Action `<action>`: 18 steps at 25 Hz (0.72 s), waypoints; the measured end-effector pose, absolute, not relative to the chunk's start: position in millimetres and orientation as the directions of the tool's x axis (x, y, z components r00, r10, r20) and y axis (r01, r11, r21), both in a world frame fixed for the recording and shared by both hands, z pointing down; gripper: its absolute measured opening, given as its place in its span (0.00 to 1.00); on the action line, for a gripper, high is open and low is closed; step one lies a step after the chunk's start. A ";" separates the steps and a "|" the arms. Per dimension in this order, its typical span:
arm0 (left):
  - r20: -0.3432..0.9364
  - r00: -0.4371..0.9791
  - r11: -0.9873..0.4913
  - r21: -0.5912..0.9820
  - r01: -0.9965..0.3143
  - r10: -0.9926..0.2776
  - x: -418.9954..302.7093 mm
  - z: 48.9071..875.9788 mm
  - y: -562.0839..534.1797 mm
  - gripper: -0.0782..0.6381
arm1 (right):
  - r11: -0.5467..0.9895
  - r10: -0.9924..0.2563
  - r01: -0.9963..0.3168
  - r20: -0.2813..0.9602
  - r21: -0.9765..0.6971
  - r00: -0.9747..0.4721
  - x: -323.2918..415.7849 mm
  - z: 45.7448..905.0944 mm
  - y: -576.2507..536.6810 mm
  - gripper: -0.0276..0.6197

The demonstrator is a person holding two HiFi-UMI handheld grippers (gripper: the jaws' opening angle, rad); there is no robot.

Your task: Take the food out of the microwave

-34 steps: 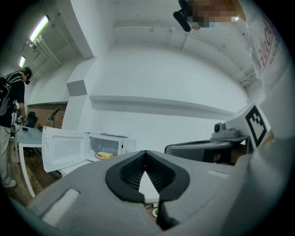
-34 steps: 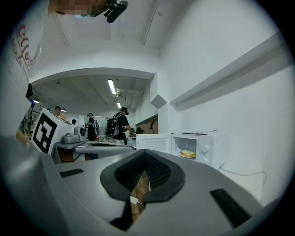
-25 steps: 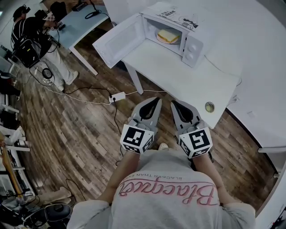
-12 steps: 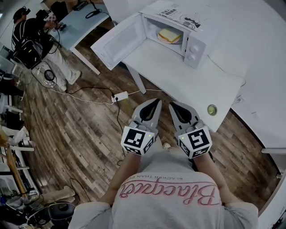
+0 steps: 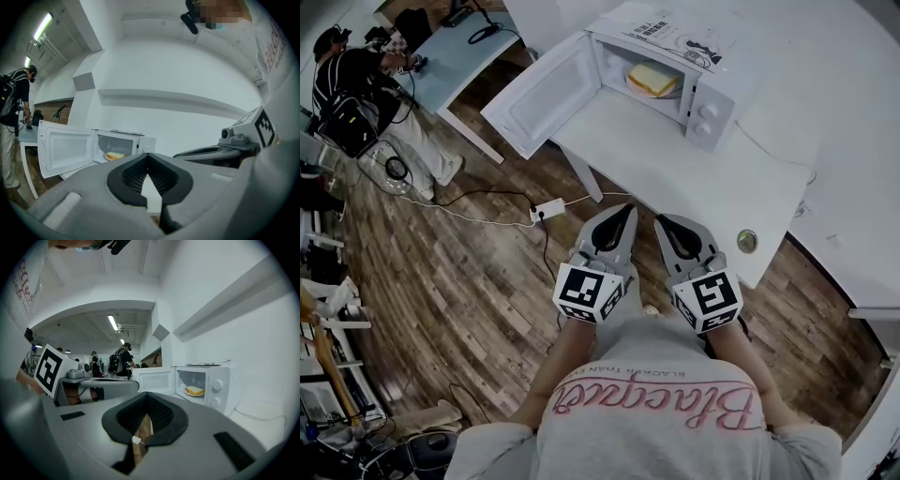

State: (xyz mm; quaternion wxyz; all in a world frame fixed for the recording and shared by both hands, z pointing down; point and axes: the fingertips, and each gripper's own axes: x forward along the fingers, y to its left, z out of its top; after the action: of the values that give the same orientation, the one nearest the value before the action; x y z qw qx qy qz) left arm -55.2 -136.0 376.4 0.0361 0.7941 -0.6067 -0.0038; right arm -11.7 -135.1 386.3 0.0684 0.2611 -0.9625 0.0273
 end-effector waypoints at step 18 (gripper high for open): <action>0.034 0.331 -0.329 0.051 -0.943 -0.943 -120.5 374.2 -253.5 0.11 | 0.813 -0.574 -0.581 0.128 -0.023 -0.809 -76.4 380.6 -254.2 0.06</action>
State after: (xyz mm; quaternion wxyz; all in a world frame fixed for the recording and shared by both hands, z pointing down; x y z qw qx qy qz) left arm -120.5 -253.5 374.2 0.0308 0.8153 -0.5782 -0.0010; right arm -76.4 -254.2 380.6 0.0575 0.3039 -0.9505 0.0306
